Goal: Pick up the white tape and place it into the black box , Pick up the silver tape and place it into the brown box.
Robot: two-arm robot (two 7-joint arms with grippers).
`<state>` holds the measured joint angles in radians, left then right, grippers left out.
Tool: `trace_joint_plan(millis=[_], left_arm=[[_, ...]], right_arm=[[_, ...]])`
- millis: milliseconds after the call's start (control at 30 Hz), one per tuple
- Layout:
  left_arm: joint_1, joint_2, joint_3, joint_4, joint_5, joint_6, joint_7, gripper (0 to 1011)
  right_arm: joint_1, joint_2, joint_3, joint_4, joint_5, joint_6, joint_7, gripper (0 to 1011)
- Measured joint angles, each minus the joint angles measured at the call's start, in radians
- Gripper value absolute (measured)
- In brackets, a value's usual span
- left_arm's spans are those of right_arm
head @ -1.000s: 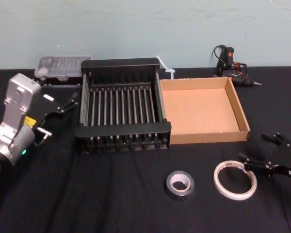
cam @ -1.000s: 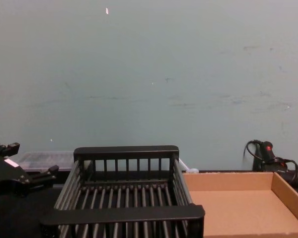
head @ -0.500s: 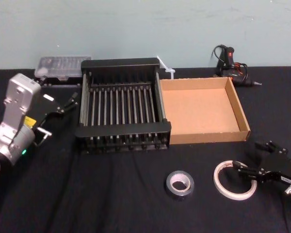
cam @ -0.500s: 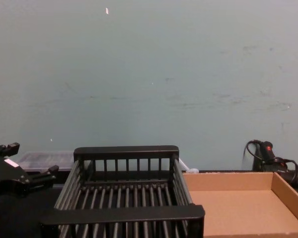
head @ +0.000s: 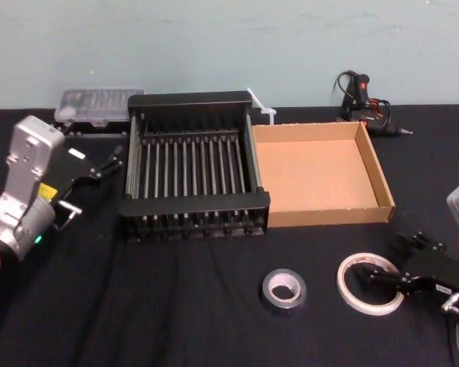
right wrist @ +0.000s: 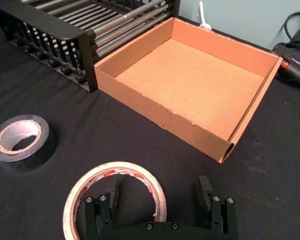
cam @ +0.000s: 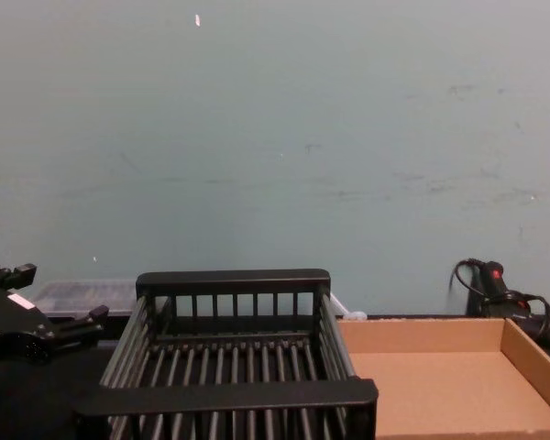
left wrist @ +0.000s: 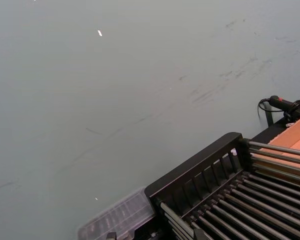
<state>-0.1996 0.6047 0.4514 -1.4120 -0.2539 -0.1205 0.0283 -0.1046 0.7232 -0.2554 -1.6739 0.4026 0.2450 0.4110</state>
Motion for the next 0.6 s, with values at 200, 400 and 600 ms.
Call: trace_joint_plan(millis=[200,400,600], left_arm=[[0.0,0.0,0.0,0.0,0.0,0.0,0.0,1001],[0.0,0.0,0.0,0.0,0.0,0.0,0.0,1001],[0.0,0.0,0.0,0.0,0.0,0.0,0.0,1002]], right_arm=[[0.007,-0.011,0.0,0.017,-0.001,0.012,0.011,1002],[0.009,-0.016,0.001,0.025,-0.002,0.017,0.016,1002],[0.013,-0.019,0.001,0.032,-0.003,0.02,0.019,1002]])
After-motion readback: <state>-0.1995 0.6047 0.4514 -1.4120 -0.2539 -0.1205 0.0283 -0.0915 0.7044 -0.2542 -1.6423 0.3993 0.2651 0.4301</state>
